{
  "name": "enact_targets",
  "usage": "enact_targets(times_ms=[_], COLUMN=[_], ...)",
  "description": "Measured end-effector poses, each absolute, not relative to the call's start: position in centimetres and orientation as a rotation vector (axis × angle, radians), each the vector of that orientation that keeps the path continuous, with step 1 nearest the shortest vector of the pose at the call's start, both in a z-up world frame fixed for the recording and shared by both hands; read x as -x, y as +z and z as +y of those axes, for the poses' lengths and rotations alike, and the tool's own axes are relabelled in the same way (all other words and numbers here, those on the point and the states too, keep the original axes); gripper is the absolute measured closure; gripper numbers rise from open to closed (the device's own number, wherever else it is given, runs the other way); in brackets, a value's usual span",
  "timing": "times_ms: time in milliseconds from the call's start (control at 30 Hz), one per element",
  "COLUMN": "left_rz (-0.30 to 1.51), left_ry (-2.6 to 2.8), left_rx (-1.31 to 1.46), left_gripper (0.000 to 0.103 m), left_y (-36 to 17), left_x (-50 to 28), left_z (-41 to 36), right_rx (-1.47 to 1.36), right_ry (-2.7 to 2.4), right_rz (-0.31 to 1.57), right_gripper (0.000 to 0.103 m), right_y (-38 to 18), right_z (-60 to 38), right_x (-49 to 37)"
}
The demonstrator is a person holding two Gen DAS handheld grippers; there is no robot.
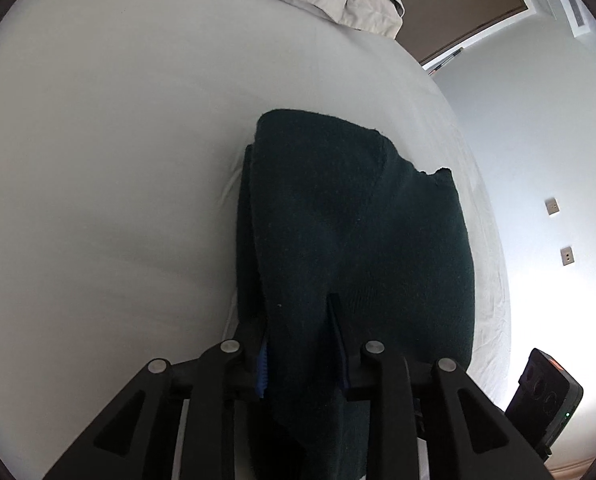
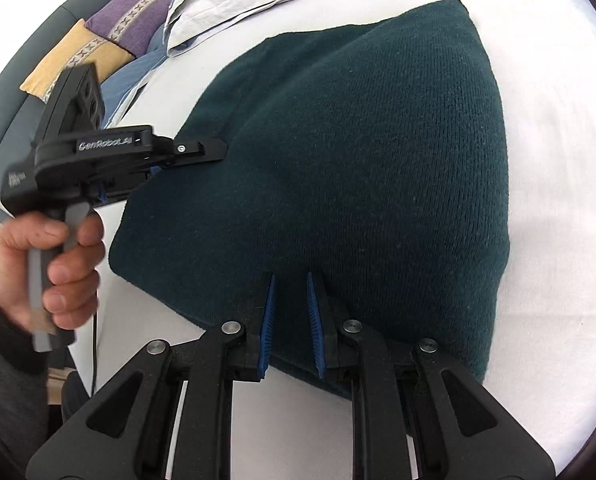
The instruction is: Fold small clothes
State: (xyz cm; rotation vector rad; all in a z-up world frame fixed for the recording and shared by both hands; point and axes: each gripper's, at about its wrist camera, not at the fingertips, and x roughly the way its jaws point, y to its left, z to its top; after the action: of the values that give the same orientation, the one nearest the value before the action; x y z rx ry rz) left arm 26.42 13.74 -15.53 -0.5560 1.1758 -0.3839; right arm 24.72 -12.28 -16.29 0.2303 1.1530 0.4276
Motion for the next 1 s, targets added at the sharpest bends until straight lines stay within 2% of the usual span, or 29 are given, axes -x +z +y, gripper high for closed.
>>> enact_targets(times_ms=[133,200,300,333,367,433,467,500,533,700,767,800,833,867,933,1000], left_rz=[1.170,1.153,1.138,1.134,1.131,1.130,1.128,1.128,1.130,1.134,1.143,1.146,1.150,1.151,1.149,1.150], left_ry=[-0.382,-0.387,-0.402,-0.409,-0.410,-0.398,-0.401,-0.404,-0.400,-0.403,-0.407,-0.404,-0.404,-0.408,-0.413,-0.426], left_rx=[0.578,0.569,0.543,0.527,0.511,0.466,0.463,0.465,0.463,0.467,0.463,0.462,0.461,0.461,0.456,0.462], left_gripper=[0.064,0.055,0.055,0.056,0.067,0.080,0.082,0.082,0.082,0.083,0.083,0.083,0.083,0.083,0.083,0.085], left_y=[-14.7,-13.9,-12.7,-12.6,-12.5,-12.3,-12.2,-12.2,-12.2,-11.9,-11.9,-12.0,-12.2,-12.2,-12.1,-11.9], left_x=[-25.5,-24.5,-23.4,-23.0,-22.7,-22.2,-22.0,-21.9,-21.8,-21.7,-21.6,-21.7,-22.2,-22.1,-21.8,-21.5], left_z=[14.4,14.4,13.4,13.0,12.7,12.2,12.0,11.9,12.0,11.9,12.2,12.1,11.5,11.5,11.5,11.4], right_rx=[-0.241,-0.255,-0.286,-0.296,-0.304,-0.317,-0.323,-0.318,-0.301,-0.341,-0.317,-0.282,-0.226,-0.192,-0.214,-0.269], right_ry=[0.424,0.418,0.390,0.377,0.354,0.290,0.278,0.255,0.215,0.093,0.140,0.185,0.196,0.189,0.199,0.209], right_rz=[1.145,1.132,1.072,1.040,1.011,0.964,0.952,0.944,0.942,0.897,0.973,1.045,1.087,1.078,1.076,1.070], right_gripper=[0.088,0.088,0.087,0.083,0.080,0.060,0.054,0.042,0.035,0.034,0.037,0.056,0.068,0.068,0.081,0.089], right_y=[-15.5,-15.2,-14.3,-13.8,-13.3,-12.5,-12.4,-12.2,-12.2,-11.4,-12.3,-13.3,-14.1,-14.3,-14.1,-13.5], right_z=[-12.9,-13.6,-15.0,-15.6,-16.2,-17.6,-18.0,-18.3,-18.1,-19.6,-19.5,-18.7,-18.0,-17.7,-18.3,-19.5], right_x=[-24.6,-24.3,-23.4,-22.7,-22.3,-21.8,-21.8,-21.8,-21.6,-21.9,-22.7,-23.4,-23.7,-23.6,-23.6,-23.4])
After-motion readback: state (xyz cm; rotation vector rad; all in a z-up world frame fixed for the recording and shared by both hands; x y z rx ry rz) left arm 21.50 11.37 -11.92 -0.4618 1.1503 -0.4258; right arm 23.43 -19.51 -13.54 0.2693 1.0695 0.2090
